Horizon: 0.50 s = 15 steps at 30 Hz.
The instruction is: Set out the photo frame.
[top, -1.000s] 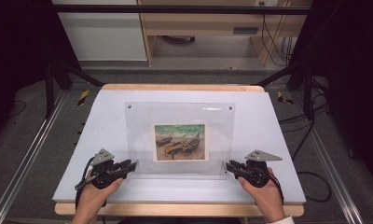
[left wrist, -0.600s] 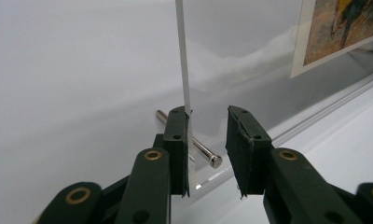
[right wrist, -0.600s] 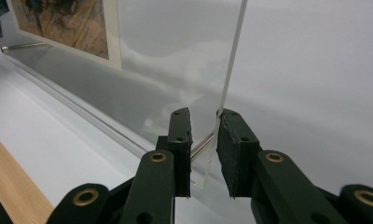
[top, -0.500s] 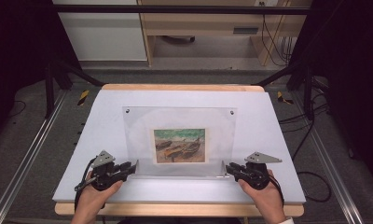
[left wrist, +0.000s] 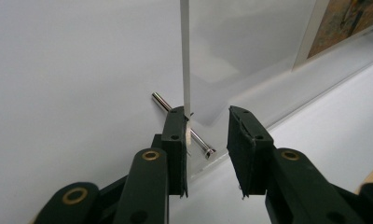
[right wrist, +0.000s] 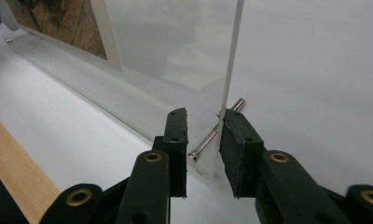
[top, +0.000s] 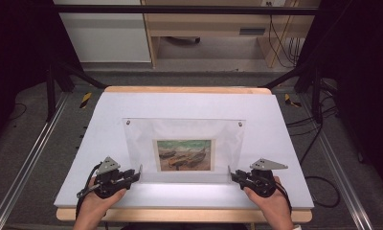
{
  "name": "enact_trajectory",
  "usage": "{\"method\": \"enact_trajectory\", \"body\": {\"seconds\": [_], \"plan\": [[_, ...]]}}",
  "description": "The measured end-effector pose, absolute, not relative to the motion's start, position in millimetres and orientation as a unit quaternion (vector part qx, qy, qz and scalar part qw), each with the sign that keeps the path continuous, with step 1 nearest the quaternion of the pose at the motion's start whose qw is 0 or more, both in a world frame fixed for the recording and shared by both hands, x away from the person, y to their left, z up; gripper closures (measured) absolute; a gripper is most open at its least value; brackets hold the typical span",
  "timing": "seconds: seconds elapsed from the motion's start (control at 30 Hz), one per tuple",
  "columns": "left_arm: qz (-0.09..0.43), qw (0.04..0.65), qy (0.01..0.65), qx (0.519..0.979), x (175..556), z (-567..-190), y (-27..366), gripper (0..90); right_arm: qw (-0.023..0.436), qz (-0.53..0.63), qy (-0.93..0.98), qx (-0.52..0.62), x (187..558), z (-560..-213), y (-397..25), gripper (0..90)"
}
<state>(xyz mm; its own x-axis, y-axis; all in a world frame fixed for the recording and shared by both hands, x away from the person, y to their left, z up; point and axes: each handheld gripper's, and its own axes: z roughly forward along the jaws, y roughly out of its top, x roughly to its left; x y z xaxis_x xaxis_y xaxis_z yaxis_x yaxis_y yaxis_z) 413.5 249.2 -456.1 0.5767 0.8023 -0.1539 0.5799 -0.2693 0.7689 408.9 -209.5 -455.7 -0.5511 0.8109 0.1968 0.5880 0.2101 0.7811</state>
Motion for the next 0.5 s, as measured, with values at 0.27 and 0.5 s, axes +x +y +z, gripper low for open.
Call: {"method": "enact_trajectory", "body": {"seconds": [0.27, 0.5], "plan": [[0.142, 0.4, 0.433, 0.795, 411.0, -457.3, 245.8, 66.5, 0.13, 0.427, 0.774, 0.45, 406.5, -456.3, -208.5, 70.2], [0.142, 0.401, 0.435, 0.794, 410.6, -457.4, 245.8, 66.5, 0.13, 0.427, 0.774, 0.45, 406.1, -456.4, -209.0, 70.4]]}}
